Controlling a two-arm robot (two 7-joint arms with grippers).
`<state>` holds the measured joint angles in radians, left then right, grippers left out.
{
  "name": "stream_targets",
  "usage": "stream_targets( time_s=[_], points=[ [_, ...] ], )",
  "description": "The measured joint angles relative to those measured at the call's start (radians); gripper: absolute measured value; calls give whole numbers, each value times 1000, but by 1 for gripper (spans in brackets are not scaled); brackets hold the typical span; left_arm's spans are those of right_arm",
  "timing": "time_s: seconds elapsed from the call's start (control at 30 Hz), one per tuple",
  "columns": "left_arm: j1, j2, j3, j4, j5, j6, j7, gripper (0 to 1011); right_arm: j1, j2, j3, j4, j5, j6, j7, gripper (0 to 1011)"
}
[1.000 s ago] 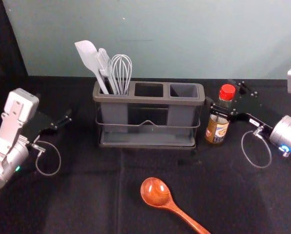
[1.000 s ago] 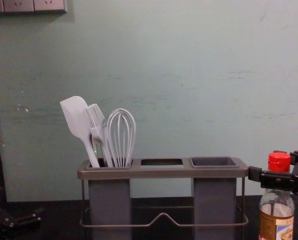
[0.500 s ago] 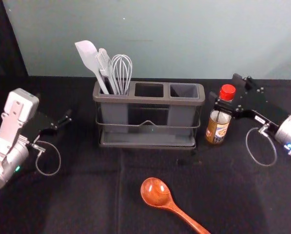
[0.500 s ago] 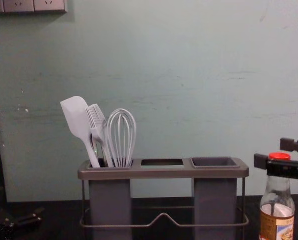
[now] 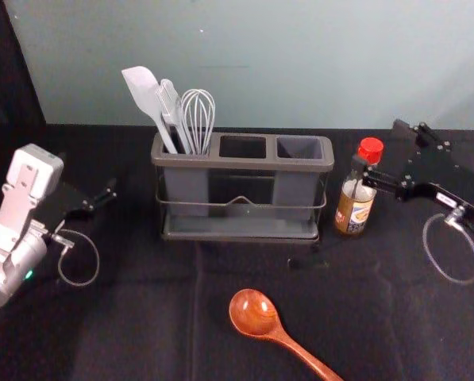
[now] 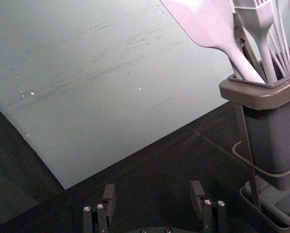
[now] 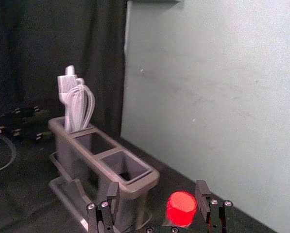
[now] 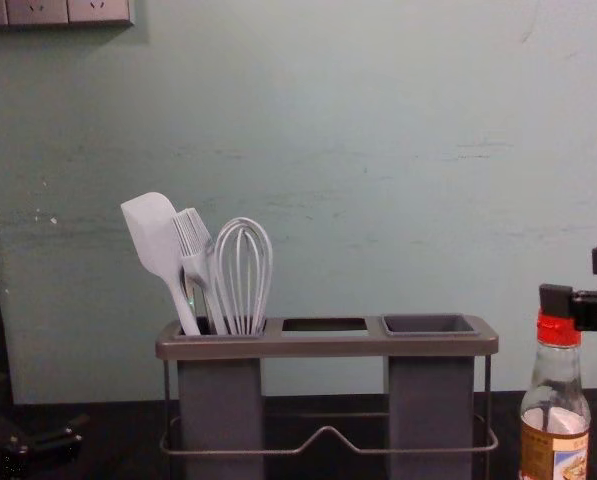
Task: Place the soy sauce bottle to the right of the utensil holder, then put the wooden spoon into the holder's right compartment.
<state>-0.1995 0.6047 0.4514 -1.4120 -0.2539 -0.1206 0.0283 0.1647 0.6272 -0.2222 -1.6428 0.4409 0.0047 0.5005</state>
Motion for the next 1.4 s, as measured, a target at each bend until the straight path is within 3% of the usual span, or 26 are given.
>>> stream_targets(
  time_s=[0.33,0.57,0.83,1.1,1.4],
  points=[
    [0,0,0,0,0,0,0,1005,-152,124,34,-239,32,182,-35,1003],
    [0,0,0,0,0,0,0,1005,-180,147,9,-294,36,242,-47,1003],
    [0,0,0,0,0,0,0,1005,-122,137,-123,-333,7,405,-48,1003],
    [0,0,0,0,0,0,0,1005,-85,118,-188,-347,12,498,-52,1003],
    [0,0,0,0,0,0,0,1005,21,76,-320,-326,-18,677,-54,1003]
  ],
)
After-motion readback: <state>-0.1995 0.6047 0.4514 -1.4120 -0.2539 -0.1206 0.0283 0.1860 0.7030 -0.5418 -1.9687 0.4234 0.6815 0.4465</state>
